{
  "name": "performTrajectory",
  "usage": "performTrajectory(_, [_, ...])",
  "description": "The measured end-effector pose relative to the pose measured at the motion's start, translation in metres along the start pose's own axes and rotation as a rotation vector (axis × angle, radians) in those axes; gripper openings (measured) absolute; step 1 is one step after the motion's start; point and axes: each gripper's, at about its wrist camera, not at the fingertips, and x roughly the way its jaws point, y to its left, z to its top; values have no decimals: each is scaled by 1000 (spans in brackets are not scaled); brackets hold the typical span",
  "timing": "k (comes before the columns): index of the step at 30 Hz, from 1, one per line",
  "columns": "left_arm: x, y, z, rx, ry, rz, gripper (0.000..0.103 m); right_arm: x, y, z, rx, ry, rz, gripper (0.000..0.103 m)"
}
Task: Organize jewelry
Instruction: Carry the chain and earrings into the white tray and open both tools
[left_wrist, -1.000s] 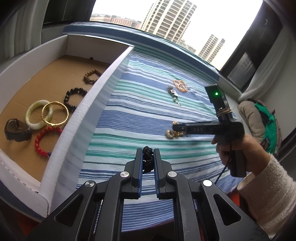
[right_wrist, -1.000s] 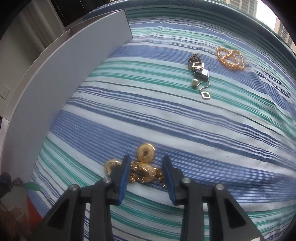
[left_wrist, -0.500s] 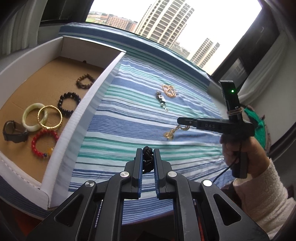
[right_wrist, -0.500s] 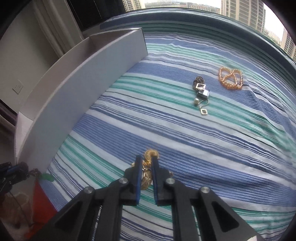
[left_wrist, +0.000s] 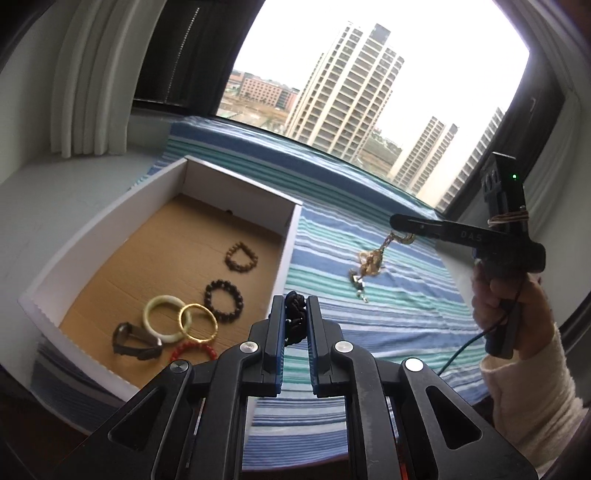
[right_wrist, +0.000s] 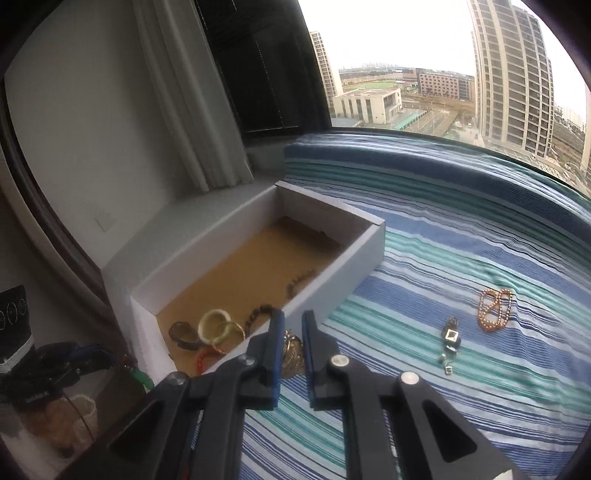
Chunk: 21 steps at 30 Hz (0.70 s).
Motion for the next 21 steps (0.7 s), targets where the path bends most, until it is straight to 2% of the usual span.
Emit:
performTrajectory(4, [28,39,4,-42,35,69,8,38,27,25,-7,17,53,10])
performTrajectory(9, [65,79,16,-58,55,151,8,104,58,35,-35,78,73,10])
performTrajectory(14, [104,103,27,-72,80,213,8,174,86,41,-99,119,53,10])
performTrajectory(19, [134,111,15,-48,153,265,10,221,104,37,-157,125,-5,11])
performTrajectory(20, [136,111,11,-42,165,284,14,227,104,36,-156,124,-10,12])
performTrajectory(21, [137,111,6,-37,176,288,25,230,103,34,-150,126,-17,17])
